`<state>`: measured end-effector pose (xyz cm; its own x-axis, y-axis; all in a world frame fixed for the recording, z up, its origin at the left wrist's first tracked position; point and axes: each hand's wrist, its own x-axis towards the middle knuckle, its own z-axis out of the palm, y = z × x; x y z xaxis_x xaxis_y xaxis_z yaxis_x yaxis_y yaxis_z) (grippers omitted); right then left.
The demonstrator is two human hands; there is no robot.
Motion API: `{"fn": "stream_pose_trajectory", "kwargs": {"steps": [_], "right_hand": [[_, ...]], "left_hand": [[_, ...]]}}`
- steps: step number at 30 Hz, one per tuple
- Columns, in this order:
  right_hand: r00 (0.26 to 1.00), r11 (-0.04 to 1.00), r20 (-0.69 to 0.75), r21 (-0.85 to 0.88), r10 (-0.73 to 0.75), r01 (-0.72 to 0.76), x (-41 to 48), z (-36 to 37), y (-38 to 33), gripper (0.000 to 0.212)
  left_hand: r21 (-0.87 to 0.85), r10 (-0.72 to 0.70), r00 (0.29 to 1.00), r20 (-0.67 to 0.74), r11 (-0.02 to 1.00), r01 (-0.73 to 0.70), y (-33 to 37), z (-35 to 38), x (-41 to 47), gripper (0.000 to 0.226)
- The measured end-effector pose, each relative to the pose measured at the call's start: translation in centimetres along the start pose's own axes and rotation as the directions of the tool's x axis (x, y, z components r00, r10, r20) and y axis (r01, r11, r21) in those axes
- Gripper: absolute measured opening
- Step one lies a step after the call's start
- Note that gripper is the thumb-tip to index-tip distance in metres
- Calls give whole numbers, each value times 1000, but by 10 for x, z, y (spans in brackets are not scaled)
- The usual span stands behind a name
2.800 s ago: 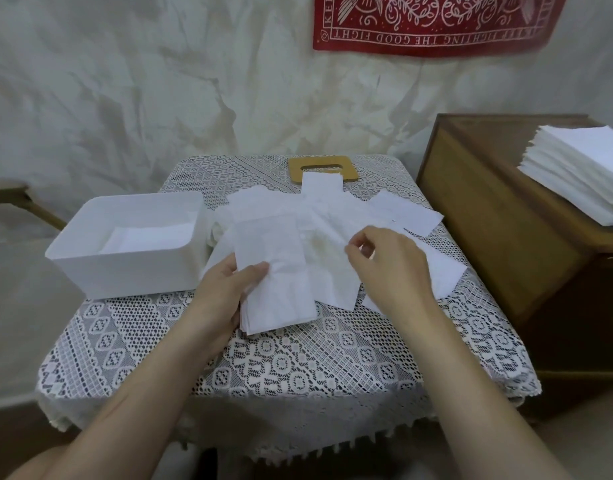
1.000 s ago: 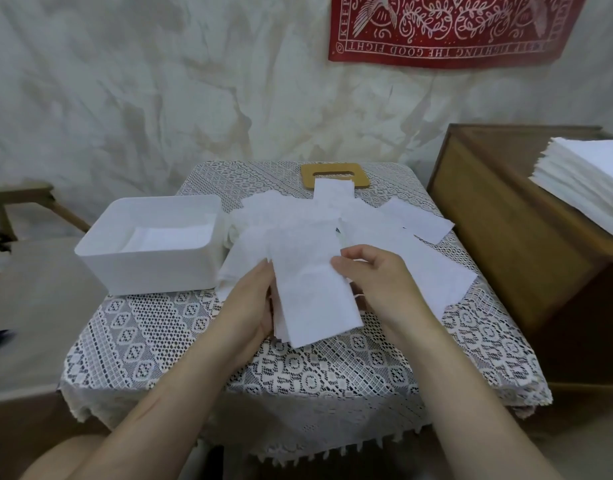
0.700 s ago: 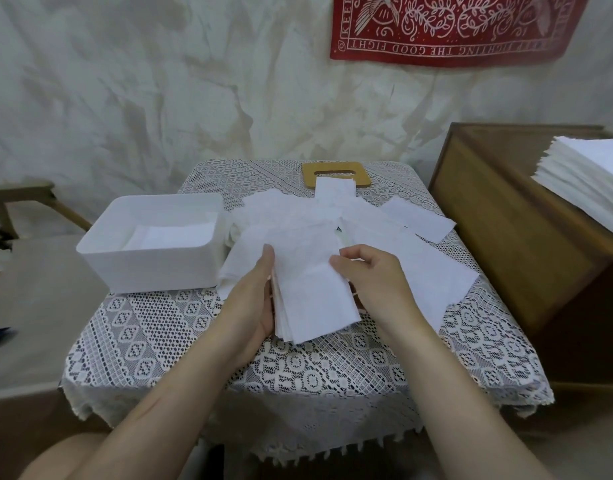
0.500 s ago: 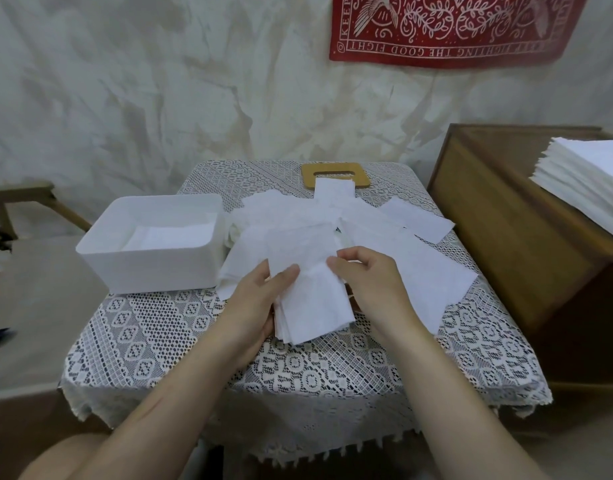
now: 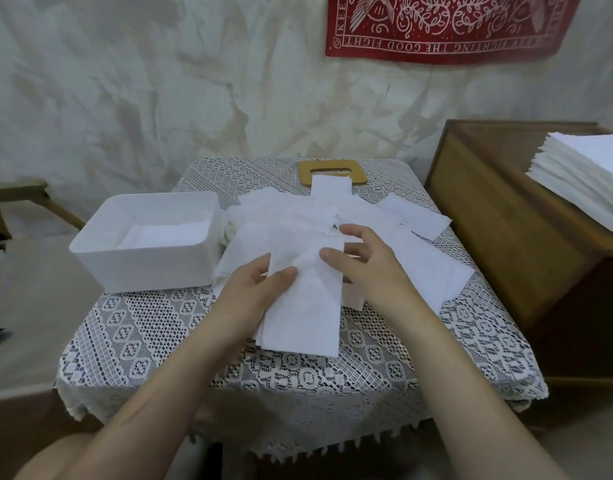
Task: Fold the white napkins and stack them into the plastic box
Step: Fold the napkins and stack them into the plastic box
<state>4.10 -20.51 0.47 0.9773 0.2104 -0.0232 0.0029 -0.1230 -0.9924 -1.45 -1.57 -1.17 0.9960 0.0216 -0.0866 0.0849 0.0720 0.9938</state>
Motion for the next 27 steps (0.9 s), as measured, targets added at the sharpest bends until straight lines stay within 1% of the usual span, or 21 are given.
{"fn": "stream_pose_trajectory", "kwargs": {"steps": [2, 3, 5, 6, 7, 8, 9, 10, 12, 13, 14, 15, 17, 18, 19, 21, 23, 24, 25, 27], "right_hand": [[991, 996, 104, 15, 88, -90, 0, -1, -1, 56], [978, 990, 159, 31, 133, -140, 1, -3, 0, 54], [939, 975, 284, 46, 194, -216, 2, -7, 2, 36], [915, 972, 350, 42, 202, -230, 1, -9, 2, 25], [905, 975, 377, 26, 195, -221, 2, -11, 5, 18], [915, 979, 362, 26, 177, -200, 1, -12, 5, 15], [942, 985, 305, 53, 139, -162, 1, -14, 7, 14], [970, 985, 223, 117, 95, -124, 0, -16, 8, 14], [998, 964, 61, 260, 31, -46, -3, -20, 9, 15], [1000, 958, 21, 285, 8, -14, -4, -23, 10, 16], [1000, 966, 15, 258, -12, 8, -8, -24, 11, 17], [999, 983, 30, 177, -41, 35, -12, -25, 15, 18], [993, 995, 88, -42, -83, 87, -22, -24, 20, 19], [991, 988, 102, -120, -83, 95, -27, -23, 23, 18], [992, 982, 96, -162, -82, 97, -31, -21, 26, 18], [995, 976, 62, -194, -83, 93, -37, -19, 31, 20], [996, 967, 38, -242, -77, 83, -40, -17, 33, 26], [996, 957, 37, -278, -77, 84, -42, -16, 33, 31], [995, 948, 42, -303, -87, 96, -43, -15, 32, 31], [992, 945, 44, -303, -115, 123, -44, -16, 31, 22]], "left_hand": [[81, -8, 997, 75, 997, 2, 3, -3, -3, 23], [125, -16, 994, 105, 992, 3, 4, -4, -3, 23], [173, -49, 990, 134, 985, 25, 5, -7, -4, 22], [183, -67, 987, 146, 982, 40, 5, -9, -5, 23], [191, -84, 984, 156, 980, 54, 5, -11, -5, 23], [196, -97, 981, 168, 979, 63, 5, -12, -5, 23], [195, -103, 980, 170, 978, 69, 7, -14, -5, 26], [178, -94, 983, 160, 982, 65, 7, -16, -4, 31], [88, -58, 996, 68, 995, 52, 9, -20, 0, 46], [23, -26, 1000, 11, 999, 26, 10, -20, 0, 49], [-21, 8, 999, -42, 1000, -9, 9, -21, 1, 47], [-35, 33, 996, -80, 999, -36, 9, -19, 0, 39], [-7, 75, 991, -111, 997, -76, 3, -12, -7, 25], [22, 96, 989, -116, 995, -94, -1, -7, -11, 23], [67, 122, 986, -116, 991, -115, -4, -2, -16, 24], [180, 194, 975, -110, 968, -173, -10, 7, -22, 28], [230, 226, 965, -130, 954, -192, -11, 13, -25, 27], [241, 235, 962, -138, 950, -197, -12, 12, -24, 25], [232, 241, 959, -149, 951, -203, -12, 14, -24, 23], [198, 248, 953, -172, 957, -214, -9, 16, -23, 21]]}}
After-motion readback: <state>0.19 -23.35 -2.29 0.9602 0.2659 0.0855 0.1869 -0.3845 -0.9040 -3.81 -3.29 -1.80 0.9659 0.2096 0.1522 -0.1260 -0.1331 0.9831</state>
